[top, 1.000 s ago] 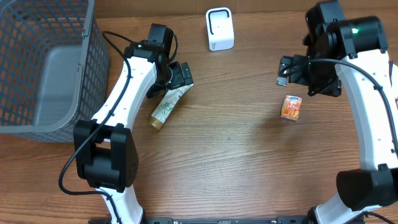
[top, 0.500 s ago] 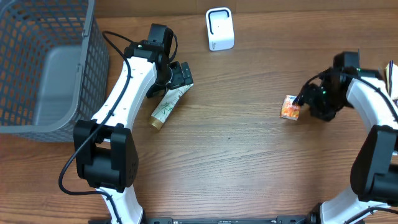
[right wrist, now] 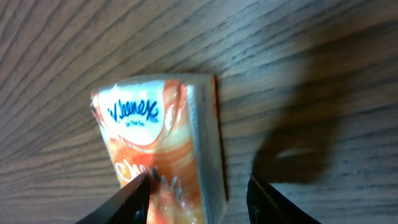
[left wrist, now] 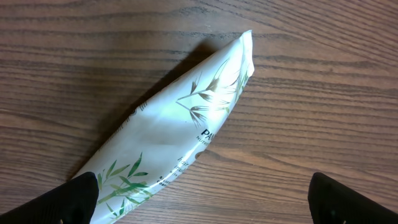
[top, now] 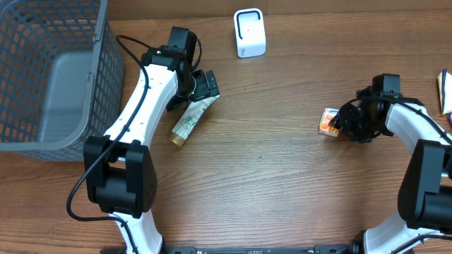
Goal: Scan the item barcode
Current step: 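Grasp the orange tissue pack with the right gripper and lift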
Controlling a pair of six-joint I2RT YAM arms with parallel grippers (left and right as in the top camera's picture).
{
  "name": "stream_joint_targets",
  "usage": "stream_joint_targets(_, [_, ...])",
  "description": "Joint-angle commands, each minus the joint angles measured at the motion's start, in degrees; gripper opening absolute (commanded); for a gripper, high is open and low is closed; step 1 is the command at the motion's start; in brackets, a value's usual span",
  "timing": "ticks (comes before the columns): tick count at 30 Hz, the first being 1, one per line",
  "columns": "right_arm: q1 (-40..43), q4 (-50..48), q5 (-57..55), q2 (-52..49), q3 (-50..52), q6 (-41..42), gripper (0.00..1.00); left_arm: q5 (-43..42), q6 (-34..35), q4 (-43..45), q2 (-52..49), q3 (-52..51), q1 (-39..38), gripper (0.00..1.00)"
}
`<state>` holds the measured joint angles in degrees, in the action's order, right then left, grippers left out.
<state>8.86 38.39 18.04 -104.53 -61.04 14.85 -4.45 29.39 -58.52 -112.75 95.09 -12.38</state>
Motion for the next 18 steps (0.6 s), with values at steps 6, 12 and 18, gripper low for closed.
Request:
stream_joint_targets(6, [-0.17,-0.92,-1.53,0.37,0.98,3.87,0.50,0.42,-1.09,0.09,0.15,1.01,-0.39,1.00])
stream_joint_targets(12, [-0.17,-0.79,-1.49,0.37,0.98,4.04,0.50,0.42,-1.07,0.07,0.15,1.01,-0.39,1.00])
stream_joint_targets(18, [-0.22,-0.61,-1.27,0.37,0.98,5.35,0.58,0.42,-1.07,0.07,0.15,1.01,-0.39,1.00])
